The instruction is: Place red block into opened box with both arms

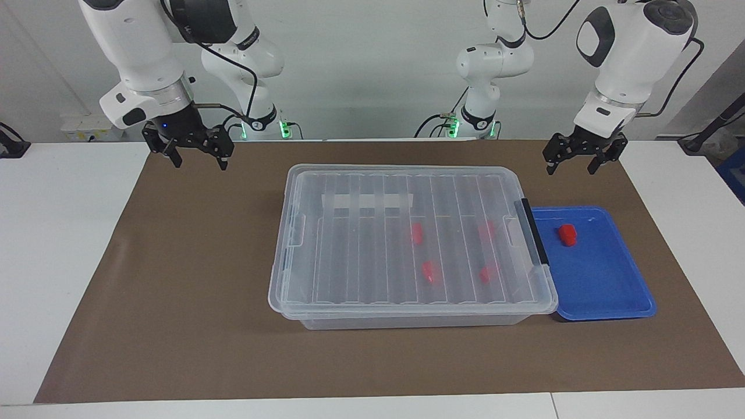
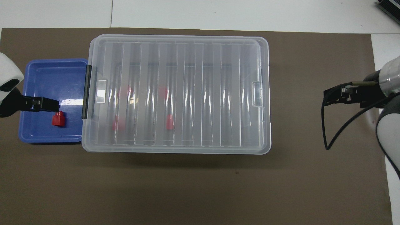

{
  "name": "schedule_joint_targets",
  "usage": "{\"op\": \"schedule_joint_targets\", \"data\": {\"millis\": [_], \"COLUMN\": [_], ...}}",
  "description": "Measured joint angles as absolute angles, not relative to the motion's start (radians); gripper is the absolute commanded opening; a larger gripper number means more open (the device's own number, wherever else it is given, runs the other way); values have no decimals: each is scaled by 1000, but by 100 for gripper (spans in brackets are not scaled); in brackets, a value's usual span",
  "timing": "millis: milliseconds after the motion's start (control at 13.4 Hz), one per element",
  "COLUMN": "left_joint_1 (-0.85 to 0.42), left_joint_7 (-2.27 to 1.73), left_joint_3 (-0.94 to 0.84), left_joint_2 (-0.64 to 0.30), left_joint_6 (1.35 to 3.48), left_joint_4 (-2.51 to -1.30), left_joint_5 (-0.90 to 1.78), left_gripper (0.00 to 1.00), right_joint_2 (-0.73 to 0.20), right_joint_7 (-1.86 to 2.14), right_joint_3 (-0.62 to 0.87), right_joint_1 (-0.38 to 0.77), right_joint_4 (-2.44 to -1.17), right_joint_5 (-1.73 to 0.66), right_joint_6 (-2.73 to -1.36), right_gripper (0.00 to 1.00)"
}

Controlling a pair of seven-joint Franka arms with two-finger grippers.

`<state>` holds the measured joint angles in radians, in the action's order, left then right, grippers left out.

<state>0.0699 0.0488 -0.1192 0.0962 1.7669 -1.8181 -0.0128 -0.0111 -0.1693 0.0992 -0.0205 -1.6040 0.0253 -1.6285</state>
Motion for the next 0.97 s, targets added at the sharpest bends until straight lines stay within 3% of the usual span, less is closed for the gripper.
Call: {"op": "schedule_joint_targets", "data": {"millis": [298,596,969], "left_joint_1": [11,-20,-18], "left_joint_7": [54,54,54], "left_joint_3": [-125,-126,-119], "left_joint_2": [97,97,97], "left_joint_6": [1767,1767,1776], "left_joint_4": [-1818,-1818,-1818], "left_joint_5": [-13,-13,-13], "left_gripper": [100,100,100], "right_joint_2": [-6,-8,-23], "right_joint_7": [-183,-297,-352], "right_joint_3": [101,105,106], "right_joint_1": [0,103,156], "right_joint_4": [-1734,-1833,-1899], "right_joint_5": [23,23,23], "right_joint_6": [-1799,-1950,-2036], "right_gripper": [99,99,99]}}
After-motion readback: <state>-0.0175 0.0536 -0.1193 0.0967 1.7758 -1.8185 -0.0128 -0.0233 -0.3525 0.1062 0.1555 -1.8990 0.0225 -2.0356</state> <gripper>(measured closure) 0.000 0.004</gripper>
